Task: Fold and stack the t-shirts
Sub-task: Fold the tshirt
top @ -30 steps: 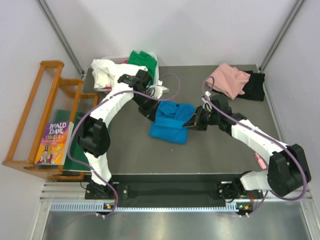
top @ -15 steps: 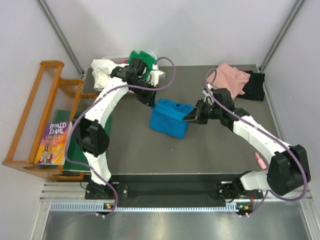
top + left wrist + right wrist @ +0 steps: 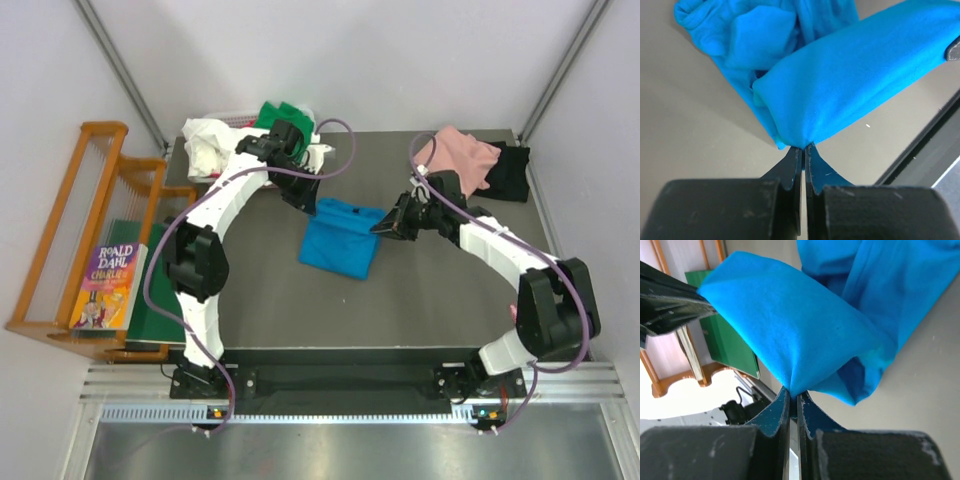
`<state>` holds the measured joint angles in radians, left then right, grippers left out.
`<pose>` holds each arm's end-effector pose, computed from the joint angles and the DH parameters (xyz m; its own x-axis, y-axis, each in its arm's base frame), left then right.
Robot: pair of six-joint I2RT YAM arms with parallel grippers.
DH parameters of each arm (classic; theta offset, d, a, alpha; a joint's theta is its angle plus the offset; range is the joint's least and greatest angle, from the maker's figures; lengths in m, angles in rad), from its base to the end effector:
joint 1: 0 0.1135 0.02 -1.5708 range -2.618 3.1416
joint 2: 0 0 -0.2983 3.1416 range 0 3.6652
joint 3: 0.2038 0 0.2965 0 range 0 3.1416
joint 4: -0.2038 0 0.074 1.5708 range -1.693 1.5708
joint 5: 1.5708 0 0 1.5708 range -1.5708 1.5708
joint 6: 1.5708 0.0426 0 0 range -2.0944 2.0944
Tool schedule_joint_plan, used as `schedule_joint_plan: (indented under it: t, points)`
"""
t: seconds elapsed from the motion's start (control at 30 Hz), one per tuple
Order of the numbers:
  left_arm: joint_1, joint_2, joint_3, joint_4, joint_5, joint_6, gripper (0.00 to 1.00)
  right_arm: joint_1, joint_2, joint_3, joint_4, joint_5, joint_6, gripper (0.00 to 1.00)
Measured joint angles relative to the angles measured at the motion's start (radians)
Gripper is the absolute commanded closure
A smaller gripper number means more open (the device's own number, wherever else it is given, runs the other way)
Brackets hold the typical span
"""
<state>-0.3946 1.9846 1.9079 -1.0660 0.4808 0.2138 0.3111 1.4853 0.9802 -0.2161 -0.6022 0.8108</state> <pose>0.4360 -0.2029 0.3225 -0.7108 0.4998 -0.4950 0.6845 0.6535 -0.3231 0.3350 0.1330 0.2507 -0.9094 0.3350 -0.2463 0.0028 0.5973 0.8020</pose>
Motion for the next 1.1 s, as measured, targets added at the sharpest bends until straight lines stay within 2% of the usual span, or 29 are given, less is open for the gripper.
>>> schedule_joint_plan:
  t: [0.27, 0.67, 0.77, 0.8, 0.83, 0.93, 1.0, 1.03, 1.07, 1.1]
  points:
    - [0.015, 0.142, 0.067, 0.032, -0.012, 0.0, 1.0, -0.031, 0.169, 0.045, 0.083, -0.032, 0.003, 1.0]
    - [0.04, 0.4, 0.363, 0.049, -0.011, -0.01, 1.0, -0.106, 0.363, 0.122, 0.204, -0.099, 0.043, 1.0]
    - [0.046, 0.436, 0.39, 0.064, -0.006, -0.024, 0.53, -0.126, 0.408, 0.158, 0.238, -0.127, 0.055, 1.0]
    - [0.048, 0.444, 0.392, 0.068, -0.006, -0.028, 0.15, -0.133, 0.426, 0.171, 0.25, -0.136, 0.058, 1.0]
    - [0.05, 0.452, 0.394, 0.073, -0.01, -0.029, 0.01, -0.139, 0.444, 0.182, 0.26, -0.145, 0.064, 1.0]
    - [0.043, 0.455, 0.397, 0.064, 0.012, -0.039, 0.01, -0.156, 0.504, 0.213, 0.281, -0.175, 0.076, 0.96]
    - [0.037, 0.454, 0.394, 0.077, 0.004, -0.039, 0.01, -0.164, 0.55, 0.244, 0.279, -0.19, 0.076, 0.83]
    - [0.036, 0.45, 0.385, 0.083, 0.001, -0.037, 0.01, -0.166, 0.568, 0.257, 0.277, -0.194, 0.075, 0.71]
    - [0.036, 0.438, 0.367, 0.093, 0.0, -0.035, 0.01, -0.167, 0.581, 0.267, 0.274, -0.198, 0.074, 0.48]
    - [0.036, 0.427, 0.348, 0.099, -0.002, -0.035, 0.01, -0.169, 0.588, 0.274, 0.268, -0.203, 0.073, 0.37]
